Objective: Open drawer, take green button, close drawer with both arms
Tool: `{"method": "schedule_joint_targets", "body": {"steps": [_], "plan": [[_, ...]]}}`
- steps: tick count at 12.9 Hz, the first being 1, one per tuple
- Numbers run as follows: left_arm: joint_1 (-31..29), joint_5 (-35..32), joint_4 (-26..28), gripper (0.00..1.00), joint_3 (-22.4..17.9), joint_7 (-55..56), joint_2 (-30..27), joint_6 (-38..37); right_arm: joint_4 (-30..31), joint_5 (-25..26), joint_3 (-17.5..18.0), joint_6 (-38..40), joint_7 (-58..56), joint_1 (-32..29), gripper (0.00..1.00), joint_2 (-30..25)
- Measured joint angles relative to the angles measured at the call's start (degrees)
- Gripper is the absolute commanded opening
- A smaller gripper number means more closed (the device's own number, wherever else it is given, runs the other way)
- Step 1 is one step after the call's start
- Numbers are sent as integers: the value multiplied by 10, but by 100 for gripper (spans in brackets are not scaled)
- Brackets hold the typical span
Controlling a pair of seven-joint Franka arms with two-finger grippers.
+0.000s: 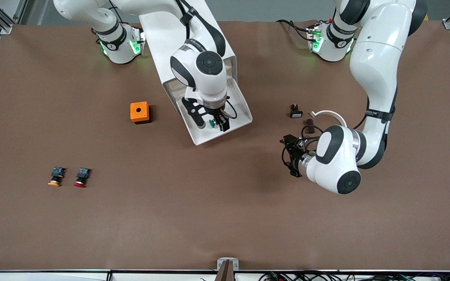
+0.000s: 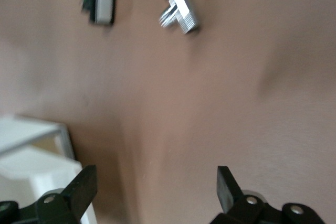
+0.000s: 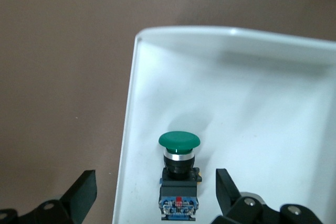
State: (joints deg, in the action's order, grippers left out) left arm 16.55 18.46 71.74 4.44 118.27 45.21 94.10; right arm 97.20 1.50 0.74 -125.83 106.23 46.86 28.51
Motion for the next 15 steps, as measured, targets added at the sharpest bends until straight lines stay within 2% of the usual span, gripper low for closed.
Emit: {"method": "schedule_joint_targets", "body": {"steps": [3,6,7,8,11,15], "plan": [[14,-69,-3,100,4,-59,-41,0,-6,0,0,-8,6,7,100,31],[21,-100,-3,100,6,-198,-80,-2,-10,0,0,-8,7,9,100,40],[23,-105,-3,100,6,-255,-87,-3,-10,0,0,-7,7,9,88,40],[23,-111,-2,100,7,-316,-92,-5,-10,0,0,-7,7,9,73,41],[23,-120,7,100,8,-475,-100,-8,-13,0,0,-7,7,9,0,43],[38,-129,20,100,15,-584,-109,-9,-20,0,0,-6,7,11,0,44]]}}
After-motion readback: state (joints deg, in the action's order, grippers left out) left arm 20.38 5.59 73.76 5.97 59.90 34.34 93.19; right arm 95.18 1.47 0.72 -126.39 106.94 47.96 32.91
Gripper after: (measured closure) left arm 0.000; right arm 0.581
